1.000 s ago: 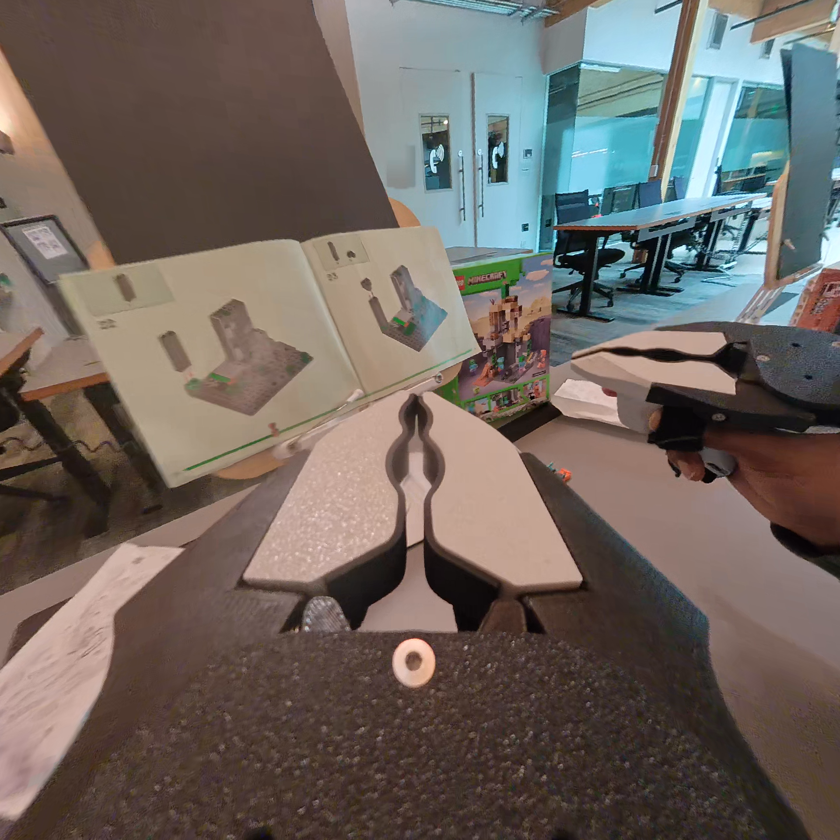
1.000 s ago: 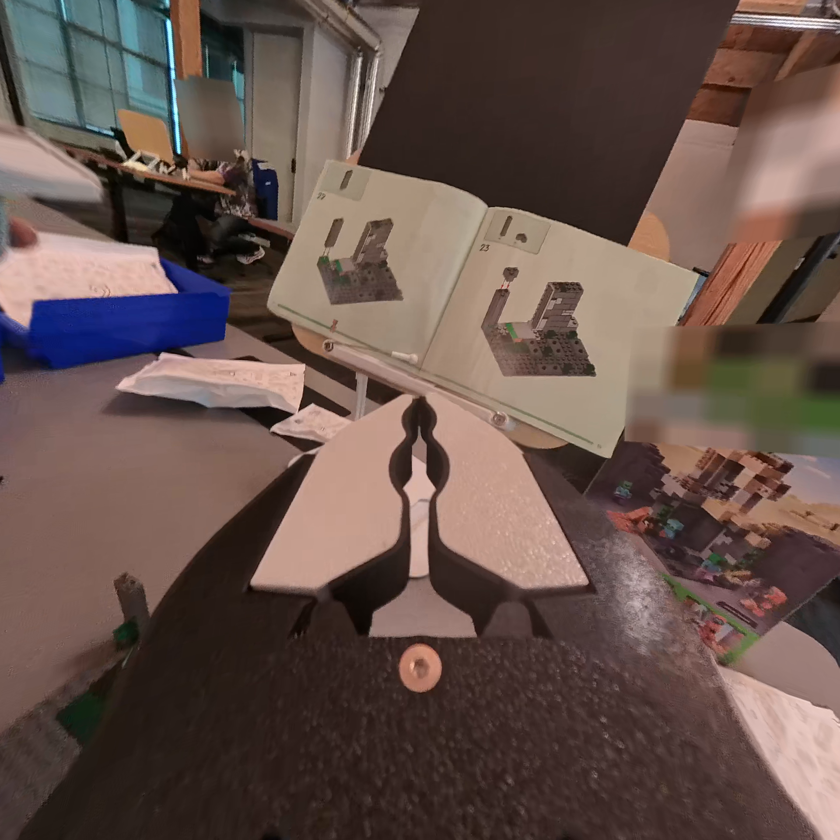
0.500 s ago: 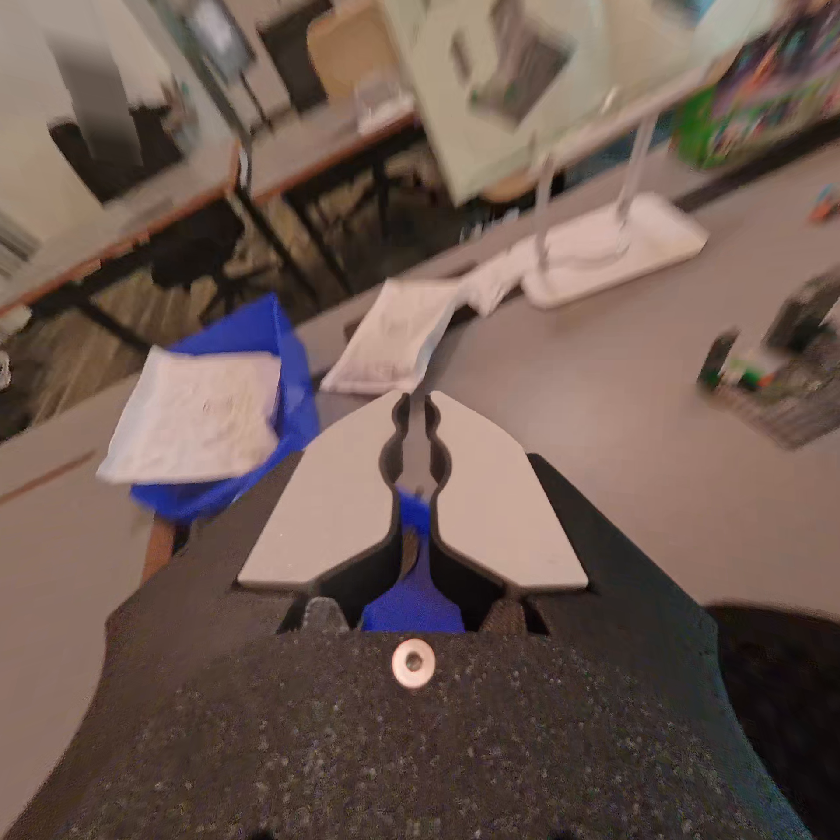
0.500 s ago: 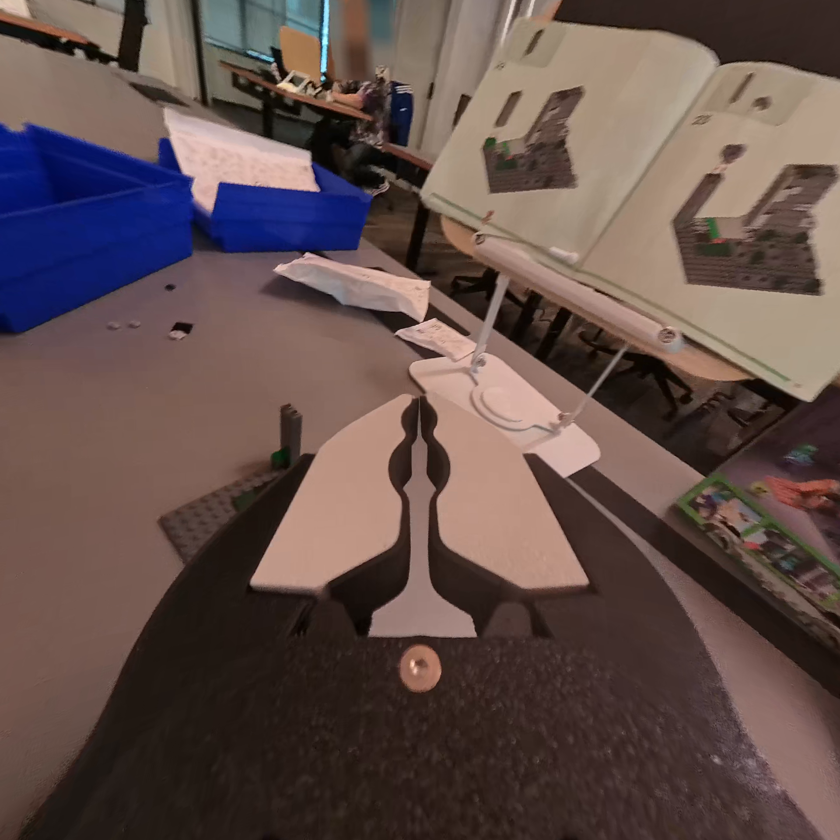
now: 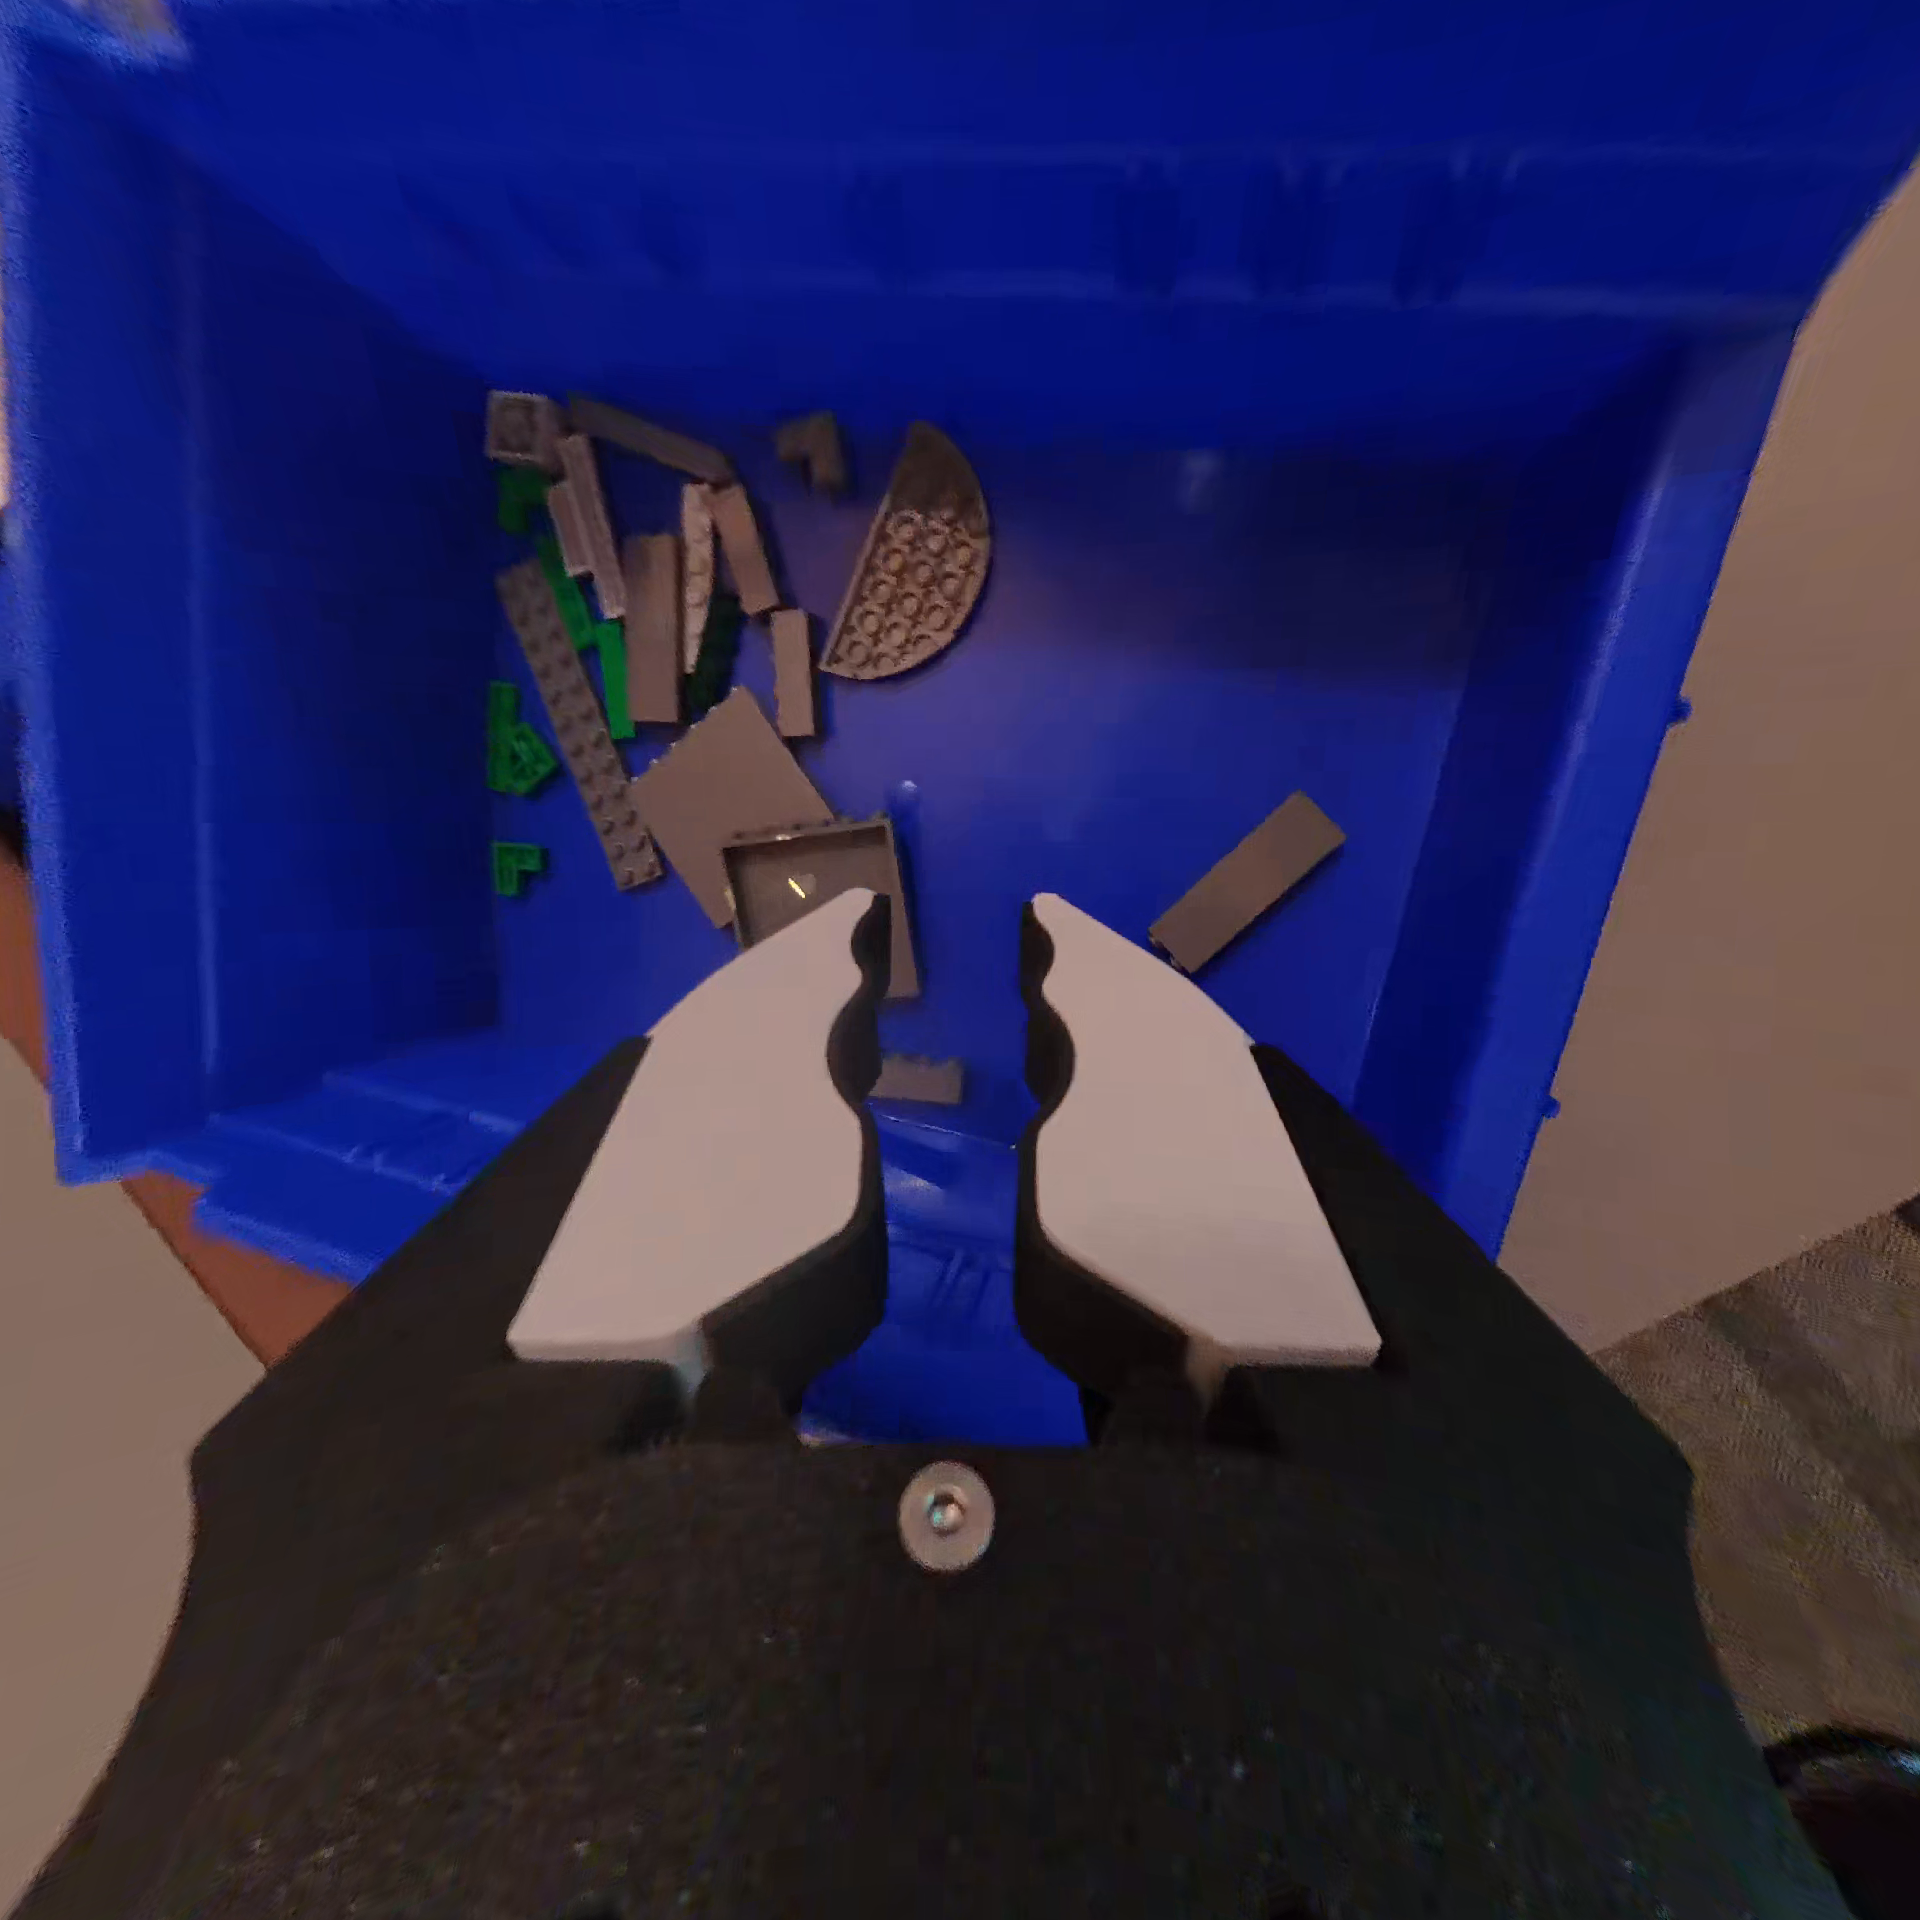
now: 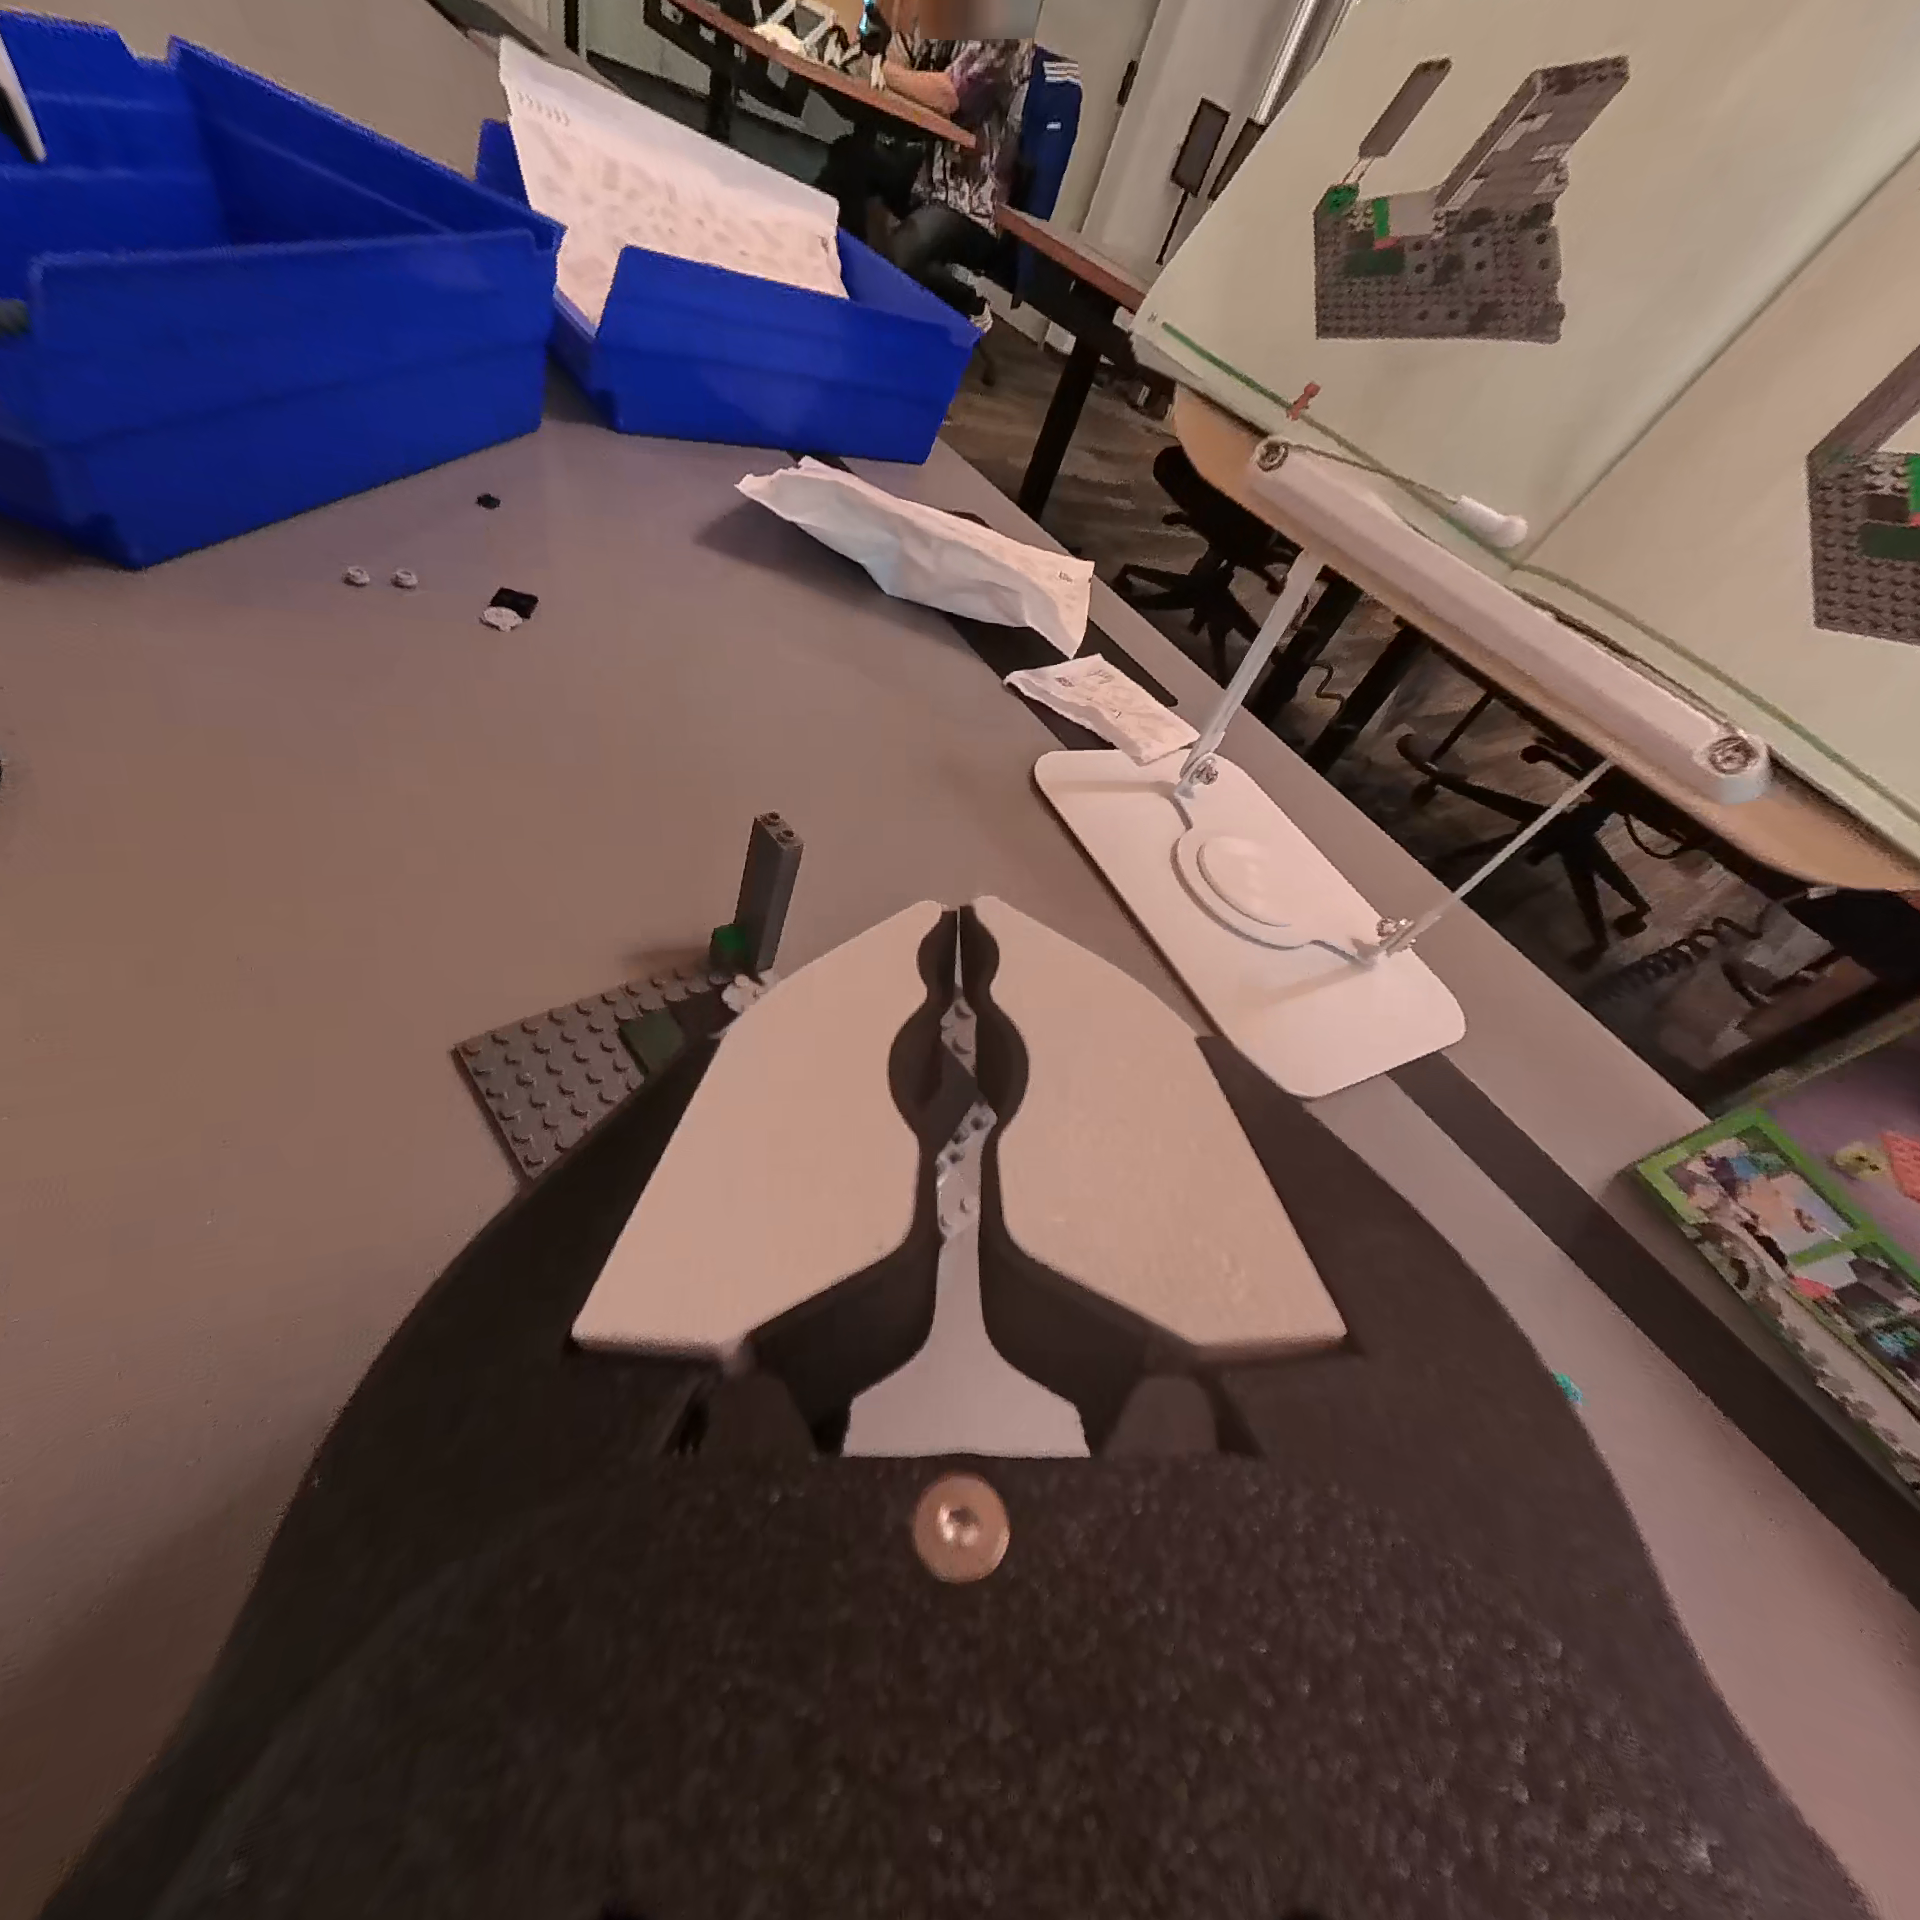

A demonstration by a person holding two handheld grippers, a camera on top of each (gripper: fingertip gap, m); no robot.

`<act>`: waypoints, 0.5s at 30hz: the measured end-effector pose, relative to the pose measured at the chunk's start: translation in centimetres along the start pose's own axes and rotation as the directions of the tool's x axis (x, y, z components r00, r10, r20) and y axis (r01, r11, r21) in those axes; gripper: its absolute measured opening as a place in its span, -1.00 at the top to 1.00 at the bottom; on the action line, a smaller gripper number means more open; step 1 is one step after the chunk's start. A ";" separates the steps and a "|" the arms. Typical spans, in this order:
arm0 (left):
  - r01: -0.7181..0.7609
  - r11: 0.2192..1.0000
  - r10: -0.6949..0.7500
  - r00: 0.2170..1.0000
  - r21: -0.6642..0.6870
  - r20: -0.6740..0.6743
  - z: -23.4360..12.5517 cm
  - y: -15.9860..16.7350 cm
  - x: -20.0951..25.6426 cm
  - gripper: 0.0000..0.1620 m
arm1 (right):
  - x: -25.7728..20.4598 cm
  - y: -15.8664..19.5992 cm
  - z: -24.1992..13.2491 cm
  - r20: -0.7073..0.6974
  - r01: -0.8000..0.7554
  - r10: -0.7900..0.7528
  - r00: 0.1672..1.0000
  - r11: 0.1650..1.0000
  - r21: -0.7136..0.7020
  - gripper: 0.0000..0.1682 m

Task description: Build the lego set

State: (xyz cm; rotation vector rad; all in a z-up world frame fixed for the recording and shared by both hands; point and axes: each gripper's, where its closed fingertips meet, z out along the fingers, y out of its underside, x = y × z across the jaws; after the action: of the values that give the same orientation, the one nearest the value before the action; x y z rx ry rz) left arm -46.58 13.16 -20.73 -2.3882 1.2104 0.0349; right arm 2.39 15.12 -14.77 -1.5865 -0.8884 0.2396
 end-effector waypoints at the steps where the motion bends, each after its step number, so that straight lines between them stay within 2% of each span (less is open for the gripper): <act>1: -0.038 0.999 0.038 0.999 0.002 -0.022 0.3 0.0 0.4 0.71 | 0.0 0.2 0.0 -0.002 -0.001 0.001 1.000 1.000 -0.004 1.00; 7: -0.180 0.984 0.178 0.980 -0.014 -0.087 2.7 -0.4 1.2 0.67 | 0.7 1.4 0.1 -0.040 -0.062 0.061 0.997 0.998 -0.029 1.00; 10: -0.171 0.985 0.170 0.983 -0.015 -0.071 4.2 -0.9 -0.1 0.62 | 1.4 1.8 0.1 -0.069 -0.107 0.104 0.992 0.994 -0.033 0.99; 15: -0.126 0.989 0.127 0.992 -0.082 0.017 5.9 -1.4 -4.0 0.67 | 2.5 2.6 0.3 -0.120 -0.157 0.151 0.981 0.987 -0.040 0.99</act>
State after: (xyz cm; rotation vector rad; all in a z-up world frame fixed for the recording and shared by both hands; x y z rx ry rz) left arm -46.88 19.28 -24.57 -2.3691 1.3731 0.1523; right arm 4.95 17.02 -16.39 -1.6995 -0.6866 0.2327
